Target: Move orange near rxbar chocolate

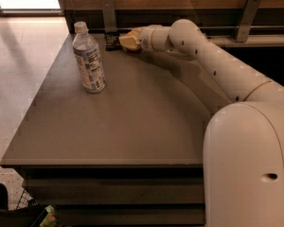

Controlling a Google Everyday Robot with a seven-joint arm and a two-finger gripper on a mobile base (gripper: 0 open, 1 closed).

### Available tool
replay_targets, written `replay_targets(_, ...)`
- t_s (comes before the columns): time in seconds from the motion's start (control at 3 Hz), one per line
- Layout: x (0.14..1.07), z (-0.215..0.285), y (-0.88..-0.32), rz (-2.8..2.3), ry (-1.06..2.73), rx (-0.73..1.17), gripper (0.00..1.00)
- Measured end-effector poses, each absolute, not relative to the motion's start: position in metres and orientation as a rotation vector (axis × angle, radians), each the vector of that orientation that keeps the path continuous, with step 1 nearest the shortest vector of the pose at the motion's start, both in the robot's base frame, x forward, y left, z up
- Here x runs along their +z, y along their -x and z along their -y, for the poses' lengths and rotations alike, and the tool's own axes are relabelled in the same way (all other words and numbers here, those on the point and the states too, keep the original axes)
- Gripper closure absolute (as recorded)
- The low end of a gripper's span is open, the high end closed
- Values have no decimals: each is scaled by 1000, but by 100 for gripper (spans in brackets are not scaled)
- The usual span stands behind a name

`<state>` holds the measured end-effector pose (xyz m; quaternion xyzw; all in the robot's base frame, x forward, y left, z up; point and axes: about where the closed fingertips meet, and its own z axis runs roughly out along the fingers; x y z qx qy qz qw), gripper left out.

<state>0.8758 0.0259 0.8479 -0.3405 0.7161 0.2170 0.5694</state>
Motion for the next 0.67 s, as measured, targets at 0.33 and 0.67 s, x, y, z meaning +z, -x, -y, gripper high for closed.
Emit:
replay_targets(0.33, 847, -27, -876, -1681, 801, 511, 0)
replay_targets(0.67, 847, -28, -876, -1681, 801, 512, 0)
